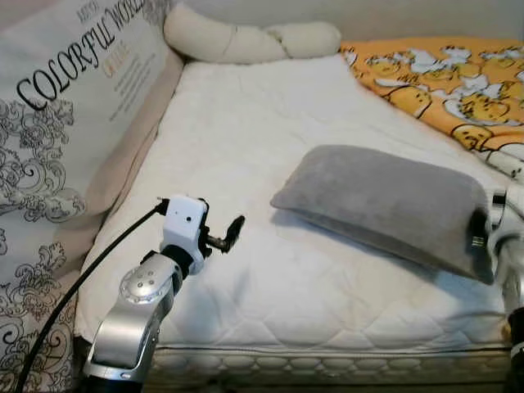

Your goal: Clean up the room

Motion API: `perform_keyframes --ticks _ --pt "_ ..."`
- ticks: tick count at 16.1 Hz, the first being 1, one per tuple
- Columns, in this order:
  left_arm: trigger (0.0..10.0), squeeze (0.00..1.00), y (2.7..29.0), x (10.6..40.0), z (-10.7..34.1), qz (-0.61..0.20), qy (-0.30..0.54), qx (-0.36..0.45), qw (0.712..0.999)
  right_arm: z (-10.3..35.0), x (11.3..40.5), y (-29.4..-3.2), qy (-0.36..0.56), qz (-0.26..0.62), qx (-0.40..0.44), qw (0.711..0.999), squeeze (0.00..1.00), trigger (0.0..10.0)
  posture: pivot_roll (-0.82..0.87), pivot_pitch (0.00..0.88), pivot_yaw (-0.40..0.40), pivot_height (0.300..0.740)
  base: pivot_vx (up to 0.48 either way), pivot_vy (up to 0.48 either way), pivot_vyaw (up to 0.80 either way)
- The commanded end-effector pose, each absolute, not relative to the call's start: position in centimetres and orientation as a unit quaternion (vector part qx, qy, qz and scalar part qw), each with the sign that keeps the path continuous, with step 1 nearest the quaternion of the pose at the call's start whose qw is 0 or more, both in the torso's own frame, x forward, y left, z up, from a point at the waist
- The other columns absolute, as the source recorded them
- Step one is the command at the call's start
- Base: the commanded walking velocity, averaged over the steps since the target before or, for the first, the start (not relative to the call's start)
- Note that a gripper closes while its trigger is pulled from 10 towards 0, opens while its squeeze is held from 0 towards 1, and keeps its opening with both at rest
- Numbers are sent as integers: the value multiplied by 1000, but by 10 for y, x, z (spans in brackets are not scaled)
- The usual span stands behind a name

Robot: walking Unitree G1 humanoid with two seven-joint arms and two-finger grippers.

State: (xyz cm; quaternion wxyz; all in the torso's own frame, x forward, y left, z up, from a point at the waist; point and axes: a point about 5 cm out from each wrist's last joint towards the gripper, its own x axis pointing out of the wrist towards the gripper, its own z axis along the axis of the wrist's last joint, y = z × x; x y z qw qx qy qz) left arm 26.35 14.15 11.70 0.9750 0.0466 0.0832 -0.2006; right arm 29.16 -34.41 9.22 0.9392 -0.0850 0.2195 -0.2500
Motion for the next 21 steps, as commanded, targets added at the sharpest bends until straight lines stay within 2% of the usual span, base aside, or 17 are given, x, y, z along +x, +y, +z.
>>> perform_keyframes --ticks 1,3,5,7,8,10,14,17,18,21 --pt "10000 0 143 262 118 -207 85 49 973 78 297 -324 254 -190 -45 947 0 10000 59 0 43 740 0 0 0" --pt "10000 0 142 262 118 -209 85 50 973 61 301 -289 294 -97 -37 950 0 10000 63 0 42 740 0 0 0" --pt "10000 0 143 262 119 -211 84 51 973 53 306 -238 307 9 16 951 0 10000 73 0 36 740 0 0 0" --pt "10000 0 145 262 120 -209 82 52 973 60 310 -191 302 91 88 945 0 10000 74 0 38 740 0 0 0" --pt "10000 0 145 262 120 -209 82 52 973 63 311 -180 300 109 103 942 0 10000 73 0 39 740 0 0 0" --pt "10000 0 145 263 122 -208 78 53 974 85 309 -140 286 175 157 929 0 10000 71 0 42 740 0 0 0" --pt "10000 0 148 267 124 -204 71 56 975 116 300 -108 270 232 204 912 0 10000 68 0 41 740 0 0 0" --pt "10000 0 154 270 125 -189 69 64 977 136 286 -86 262 287 203 899 0 10000 65 0 45 740 0 0 0" --pt "10000 0 158 272 126 -176 69 69 979 153 275 -75 251 331 191 889 0 10000 62 0 48 740 0 0 0" --pt "10000 0 162 273 126 -171 70 71 980 179 268 -68 222 380 180 880 0 10000 58 0 52 740 0 0 0"
